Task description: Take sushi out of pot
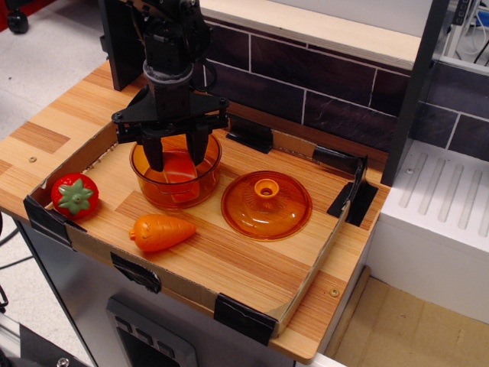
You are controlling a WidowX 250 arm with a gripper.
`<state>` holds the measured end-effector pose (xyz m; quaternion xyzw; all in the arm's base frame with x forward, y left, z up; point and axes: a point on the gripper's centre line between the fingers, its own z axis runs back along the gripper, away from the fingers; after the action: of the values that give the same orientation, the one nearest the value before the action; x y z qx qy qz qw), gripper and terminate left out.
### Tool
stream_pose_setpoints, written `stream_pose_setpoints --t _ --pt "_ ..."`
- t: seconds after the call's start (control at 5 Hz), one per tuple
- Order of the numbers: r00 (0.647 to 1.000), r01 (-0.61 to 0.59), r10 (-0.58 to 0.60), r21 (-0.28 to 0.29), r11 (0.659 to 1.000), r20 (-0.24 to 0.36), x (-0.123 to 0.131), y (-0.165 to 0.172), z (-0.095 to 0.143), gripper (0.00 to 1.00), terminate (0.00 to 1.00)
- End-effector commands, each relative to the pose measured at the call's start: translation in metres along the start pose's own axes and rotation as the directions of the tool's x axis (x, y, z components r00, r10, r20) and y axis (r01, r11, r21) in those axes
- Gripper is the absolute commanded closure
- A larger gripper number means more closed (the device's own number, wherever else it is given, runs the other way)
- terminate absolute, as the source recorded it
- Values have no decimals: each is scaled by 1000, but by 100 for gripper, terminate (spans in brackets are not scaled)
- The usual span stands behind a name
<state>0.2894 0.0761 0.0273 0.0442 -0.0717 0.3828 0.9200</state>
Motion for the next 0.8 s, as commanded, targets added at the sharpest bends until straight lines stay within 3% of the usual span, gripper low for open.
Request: stream_pose_setpoints --t 0.0,0.4,0.6 --pt "996 -65 67 -45 997 58 14 -2 39 100 0" --pt "994 -56 66 -123 991 82 11 -16 95 100 0" --pt "999 9 -2 -129 992 54 -9 -42 102 100 0"
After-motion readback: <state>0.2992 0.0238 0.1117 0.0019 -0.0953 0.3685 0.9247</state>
